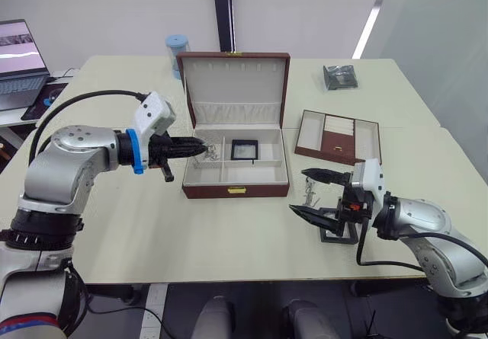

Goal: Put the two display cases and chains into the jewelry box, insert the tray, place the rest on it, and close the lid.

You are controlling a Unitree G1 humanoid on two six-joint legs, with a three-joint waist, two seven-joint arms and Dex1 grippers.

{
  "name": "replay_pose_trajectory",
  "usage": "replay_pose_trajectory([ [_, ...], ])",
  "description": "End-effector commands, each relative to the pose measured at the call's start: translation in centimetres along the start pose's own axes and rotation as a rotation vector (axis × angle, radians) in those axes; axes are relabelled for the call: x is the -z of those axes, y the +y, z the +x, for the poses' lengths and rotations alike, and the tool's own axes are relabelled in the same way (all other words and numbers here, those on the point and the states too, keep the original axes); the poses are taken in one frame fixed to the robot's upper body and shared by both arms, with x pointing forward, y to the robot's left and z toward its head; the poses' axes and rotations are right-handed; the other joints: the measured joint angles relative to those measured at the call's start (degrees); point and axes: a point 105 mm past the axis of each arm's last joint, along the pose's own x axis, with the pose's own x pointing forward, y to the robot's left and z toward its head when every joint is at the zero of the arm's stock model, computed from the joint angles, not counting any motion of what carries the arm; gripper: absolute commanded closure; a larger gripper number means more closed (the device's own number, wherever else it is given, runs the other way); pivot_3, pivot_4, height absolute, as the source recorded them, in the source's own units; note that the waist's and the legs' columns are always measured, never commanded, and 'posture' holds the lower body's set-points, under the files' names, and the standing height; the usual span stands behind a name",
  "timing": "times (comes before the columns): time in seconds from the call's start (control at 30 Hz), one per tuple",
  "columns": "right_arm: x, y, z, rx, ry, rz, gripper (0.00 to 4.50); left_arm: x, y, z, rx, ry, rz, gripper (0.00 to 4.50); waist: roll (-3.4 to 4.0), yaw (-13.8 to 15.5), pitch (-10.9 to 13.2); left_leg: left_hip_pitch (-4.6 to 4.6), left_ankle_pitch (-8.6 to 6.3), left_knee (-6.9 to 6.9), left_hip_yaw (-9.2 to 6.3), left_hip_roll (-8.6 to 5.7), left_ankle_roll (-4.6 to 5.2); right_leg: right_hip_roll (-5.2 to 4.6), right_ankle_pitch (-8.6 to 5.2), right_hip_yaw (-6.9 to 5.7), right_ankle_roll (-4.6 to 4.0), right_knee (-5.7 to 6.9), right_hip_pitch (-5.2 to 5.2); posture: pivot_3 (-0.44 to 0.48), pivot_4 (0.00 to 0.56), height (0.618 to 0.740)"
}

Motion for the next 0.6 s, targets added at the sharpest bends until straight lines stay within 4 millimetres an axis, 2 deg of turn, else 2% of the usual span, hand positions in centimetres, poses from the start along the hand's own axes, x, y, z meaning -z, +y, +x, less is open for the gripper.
replay_pose_trajectory([
  [0.03, -1.5, 0.2, -0.4, 0.022, -0.037, -0.058, 0.0, 0.1, 0.5, -0.2, 0.004, 0.034, 0.079, 4.46, 0.0, 0.0, 0.0, -0.01, 0.0, 0.0, 0.0, 0.0, 0.0, 0.01, 0.0, 0.0, 0.0, 0.0, -0.01, 0.0, 0.15, 0.74],
  [0.3, -1.5, 0.4, -0.4, 0.042, -0.035, -0.056, 0.0, 2.3, 0.5, 0.2, 0.048, 0.092, 0.074, 4.46, 0.0, 0.0, 0.0, -0.05, 0.0, 0.02, -0.02, 0.0, 0.0, 0.01, 0.0, -0.02, 0.0, 0.0, -0.03, 0.0, 0.15, 0.74],
  [0.6, -1.6, 0.2, -0.1, 0.046, -0.033, -0.054, 0.0, 3.0, 0.8, 0.1, 0.043, 0.09, 0.055, 4.46, 0.0, 0.0, 0.0, -0.06, 0.0, 0.04, -0.04, 0.0, 0.01, 0.01, 0.0, -0.03, 0.0, 0.01, -0.03, 0.0, 0.15, 0.74],
])
